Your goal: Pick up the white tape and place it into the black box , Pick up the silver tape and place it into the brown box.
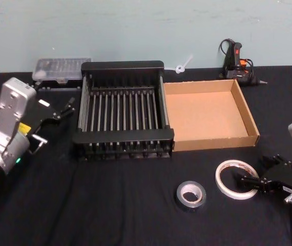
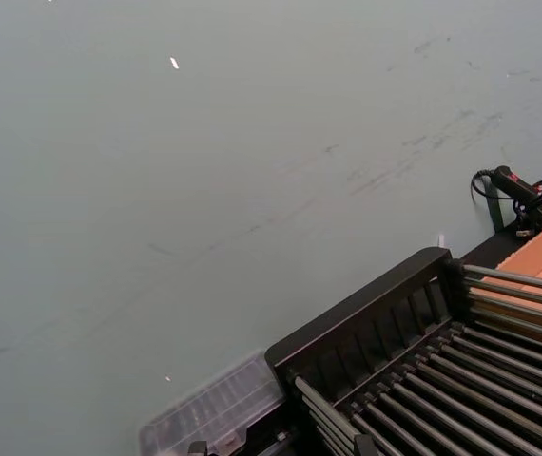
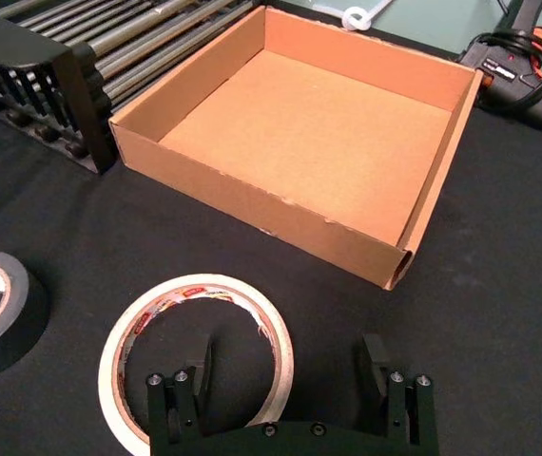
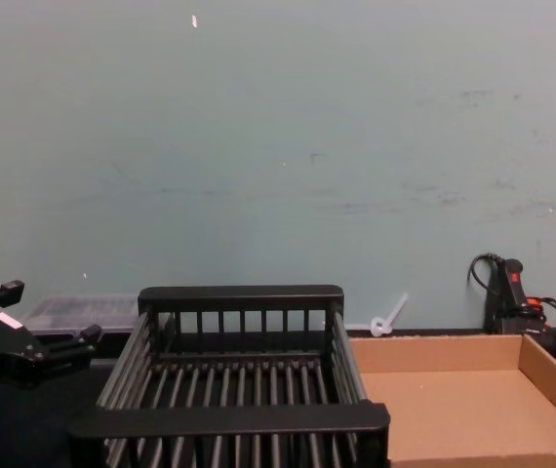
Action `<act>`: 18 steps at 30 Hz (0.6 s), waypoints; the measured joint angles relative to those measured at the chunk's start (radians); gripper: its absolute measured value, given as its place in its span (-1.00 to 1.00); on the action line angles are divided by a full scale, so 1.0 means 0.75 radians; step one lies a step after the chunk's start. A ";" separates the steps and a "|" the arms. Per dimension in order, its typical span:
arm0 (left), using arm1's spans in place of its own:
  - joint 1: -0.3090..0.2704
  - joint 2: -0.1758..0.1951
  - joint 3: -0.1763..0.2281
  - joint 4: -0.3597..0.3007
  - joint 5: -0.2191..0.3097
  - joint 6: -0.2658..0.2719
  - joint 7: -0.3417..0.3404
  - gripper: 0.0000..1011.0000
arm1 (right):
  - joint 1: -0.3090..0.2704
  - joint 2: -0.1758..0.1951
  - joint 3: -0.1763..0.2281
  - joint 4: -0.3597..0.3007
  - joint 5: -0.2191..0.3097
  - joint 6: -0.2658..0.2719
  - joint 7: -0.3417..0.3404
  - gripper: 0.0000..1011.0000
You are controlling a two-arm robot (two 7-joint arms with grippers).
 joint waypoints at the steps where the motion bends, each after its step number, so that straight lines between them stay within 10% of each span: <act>1: 0.000 0.000 0.000 0.000 0.000 0.000 0.000 0.98 | 0.001 -0.003 0.001 0.003 -0.002 0.001 0.002 0.98; 18: 0.000 0.000 0.000 0.000 0.000 0.000 0.000 0.98 | 0.000 -0.042 0.029 0.018 -0.032 0.023 0.027 0.98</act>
